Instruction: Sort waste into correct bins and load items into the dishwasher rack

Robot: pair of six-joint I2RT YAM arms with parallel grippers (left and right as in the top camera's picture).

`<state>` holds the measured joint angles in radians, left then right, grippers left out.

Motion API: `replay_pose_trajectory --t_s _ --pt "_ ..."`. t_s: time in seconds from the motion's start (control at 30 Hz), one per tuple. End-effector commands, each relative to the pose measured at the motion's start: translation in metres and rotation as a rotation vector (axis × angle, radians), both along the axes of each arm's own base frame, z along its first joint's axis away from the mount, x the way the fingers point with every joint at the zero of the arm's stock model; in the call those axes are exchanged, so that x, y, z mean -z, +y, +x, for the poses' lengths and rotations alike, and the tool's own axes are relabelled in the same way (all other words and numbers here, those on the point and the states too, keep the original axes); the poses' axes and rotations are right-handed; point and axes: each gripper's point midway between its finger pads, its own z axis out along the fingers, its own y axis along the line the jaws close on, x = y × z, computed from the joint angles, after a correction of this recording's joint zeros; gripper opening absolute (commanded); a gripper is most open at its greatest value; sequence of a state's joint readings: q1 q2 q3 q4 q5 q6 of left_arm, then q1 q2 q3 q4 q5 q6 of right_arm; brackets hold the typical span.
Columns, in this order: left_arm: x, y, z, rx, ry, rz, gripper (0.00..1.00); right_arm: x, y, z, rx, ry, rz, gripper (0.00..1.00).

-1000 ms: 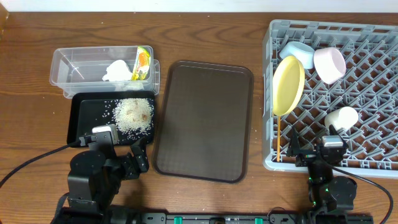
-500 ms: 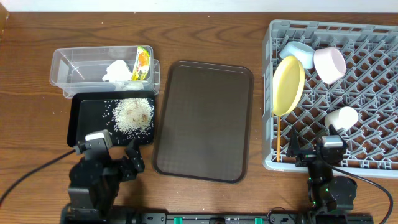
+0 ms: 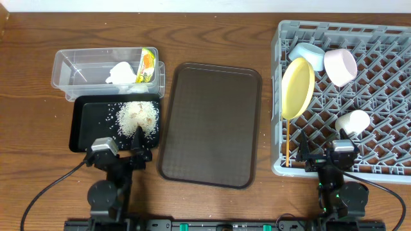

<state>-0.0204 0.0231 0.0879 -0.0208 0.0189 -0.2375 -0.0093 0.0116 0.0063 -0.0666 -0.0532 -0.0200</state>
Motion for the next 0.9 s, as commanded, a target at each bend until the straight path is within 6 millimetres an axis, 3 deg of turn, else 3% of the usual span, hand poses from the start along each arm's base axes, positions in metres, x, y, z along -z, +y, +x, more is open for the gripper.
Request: replay_pose_trajectory --t_s 0.0,0.27,0.87 --pt "0.006 0.003 0.004 -0.017 -0.052 0.069 0.9 0.0 0.0 0.0 -0.005 -0.002 -0.014 0.99" --pt "0.048 0.002 0.001 -0.004 0.114 0.071 0.9 0.0 0.0 0.0 -0.005 -0.002 -0.014 0.99" --pt "0.049 0.002 0.002 -0.004 0.116 0.071 0.9 0.0 0.0 0.0 -0.005 -0.002 -0.014 0.99"
